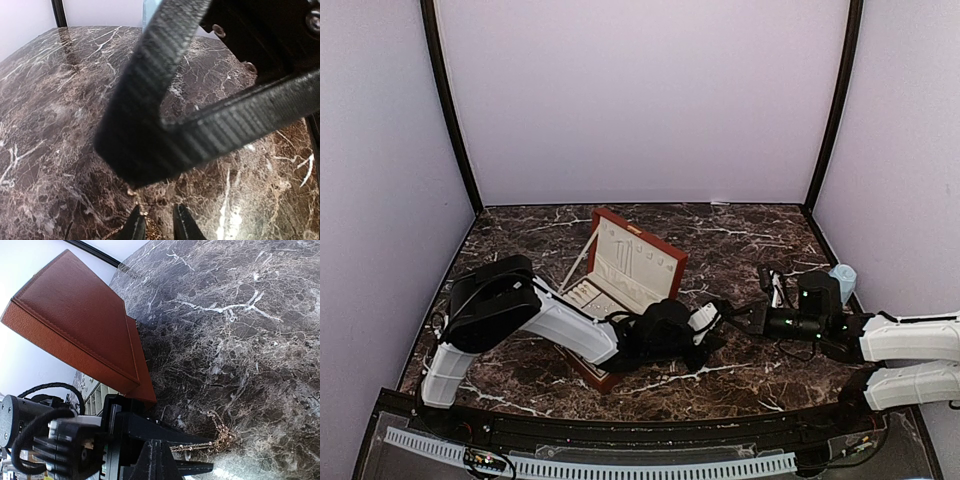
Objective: Organize the mixed jewelry
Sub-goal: Pass from the right arm to the left
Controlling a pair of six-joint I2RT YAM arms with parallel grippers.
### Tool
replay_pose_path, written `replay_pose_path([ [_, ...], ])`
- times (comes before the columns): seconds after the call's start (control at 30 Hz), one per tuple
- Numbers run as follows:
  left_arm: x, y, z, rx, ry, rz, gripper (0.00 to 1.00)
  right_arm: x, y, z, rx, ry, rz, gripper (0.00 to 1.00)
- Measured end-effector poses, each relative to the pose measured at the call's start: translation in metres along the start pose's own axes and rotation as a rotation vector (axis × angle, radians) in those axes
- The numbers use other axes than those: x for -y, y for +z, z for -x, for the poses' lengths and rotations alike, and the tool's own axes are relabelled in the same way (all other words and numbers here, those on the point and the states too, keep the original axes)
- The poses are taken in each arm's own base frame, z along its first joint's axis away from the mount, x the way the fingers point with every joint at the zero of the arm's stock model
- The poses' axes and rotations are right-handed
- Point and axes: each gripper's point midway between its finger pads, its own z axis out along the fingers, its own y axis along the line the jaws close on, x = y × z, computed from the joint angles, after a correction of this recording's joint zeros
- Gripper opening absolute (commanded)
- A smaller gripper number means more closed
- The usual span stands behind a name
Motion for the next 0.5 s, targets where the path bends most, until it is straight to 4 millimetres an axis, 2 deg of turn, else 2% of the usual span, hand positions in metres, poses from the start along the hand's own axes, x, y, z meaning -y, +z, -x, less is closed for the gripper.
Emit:
replay_pose_path([
  [0.17, -0.0032, 0.0027, 0.0009, -0.004, 0.01, 0.023, 0.01, -0.0006, 0.0, 0.0006, 0.002, -0.001, 0.002, 0.0],
  [0.47, -0.0009, 0.0005, 0.0008, -0.01, 0.049, 0.033, 0.0, 0.0015, 0.0, 0.0019, 0.011, -0.001, -0.009, 0.0],
  [0.5, -0.0001, -0.003, -0.0002, -0.017, 0.051, 0.032, 0.0, 0.0033, 0.0, 0.0021, 0.013, -0.002, -0.018, 0.05],
])
